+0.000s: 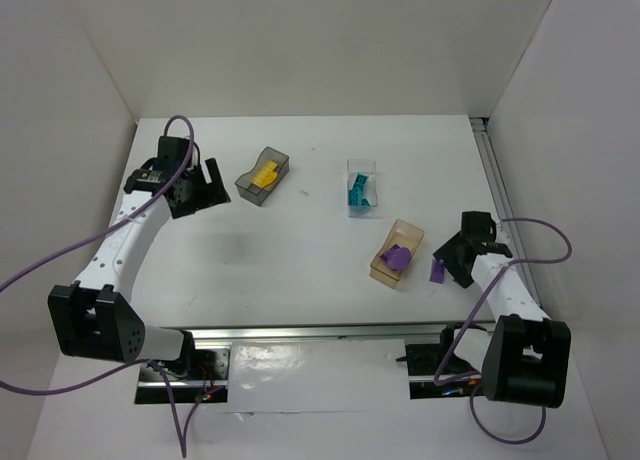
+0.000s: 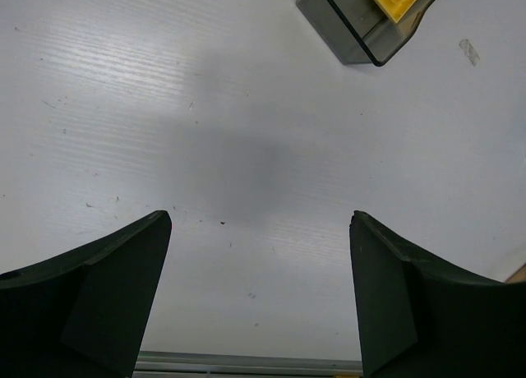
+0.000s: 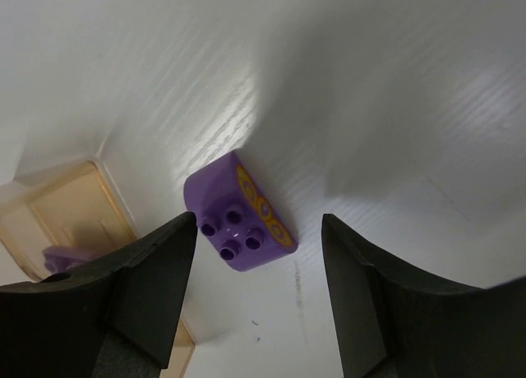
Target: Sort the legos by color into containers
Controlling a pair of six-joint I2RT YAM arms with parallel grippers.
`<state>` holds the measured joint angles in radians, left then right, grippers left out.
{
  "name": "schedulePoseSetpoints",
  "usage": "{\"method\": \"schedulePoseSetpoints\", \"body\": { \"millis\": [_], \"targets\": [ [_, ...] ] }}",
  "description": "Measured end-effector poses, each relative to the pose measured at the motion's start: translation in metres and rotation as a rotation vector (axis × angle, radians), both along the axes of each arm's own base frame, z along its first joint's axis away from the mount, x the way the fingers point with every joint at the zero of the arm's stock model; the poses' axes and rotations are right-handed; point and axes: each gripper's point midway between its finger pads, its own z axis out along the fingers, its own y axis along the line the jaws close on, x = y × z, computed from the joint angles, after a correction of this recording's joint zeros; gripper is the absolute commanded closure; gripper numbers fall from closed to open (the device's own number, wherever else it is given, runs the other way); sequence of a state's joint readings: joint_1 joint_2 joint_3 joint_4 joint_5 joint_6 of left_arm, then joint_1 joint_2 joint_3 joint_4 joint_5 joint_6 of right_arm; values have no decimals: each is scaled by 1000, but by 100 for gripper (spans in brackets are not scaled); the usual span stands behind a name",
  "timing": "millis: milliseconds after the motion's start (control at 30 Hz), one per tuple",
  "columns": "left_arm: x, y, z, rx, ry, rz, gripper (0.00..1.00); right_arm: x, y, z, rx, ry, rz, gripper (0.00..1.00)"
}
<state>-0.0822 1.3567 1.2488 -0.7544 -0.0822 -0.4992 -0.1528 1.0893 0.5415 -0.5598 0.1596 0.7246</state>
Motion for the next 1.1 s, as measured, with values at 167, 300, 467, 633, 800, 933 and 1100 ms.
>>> {"method": "schedulePoseSetpoints", "body": {
  "millis": [167,300,467,633,800,933,1100],
  "targets": [
    [2,-1,-6,0,19,-2,7,6,19,0,17,-33,108,28],
    [4,-2,-8,-3,23,-4,7,10,28,-1,14,-41,154,28],
    [4,-2,-9,-6,24,-6,7,8,34,-17,-10,43,187,33],
    [4,-2,-9,-6,24,-6,7,14,37,-18,-40,50,197,50],
    [4,-2,-9,-5,24,-6,7,14,33,-17,-59,48,171,76],
    [5,-2,-9,-5,22,-6,7,23,36,14,-87,-36,183,77],
    [6,-2,-9,-5,19,-7,7,56,67,115,-98,-379,285,77]
  ]
}}
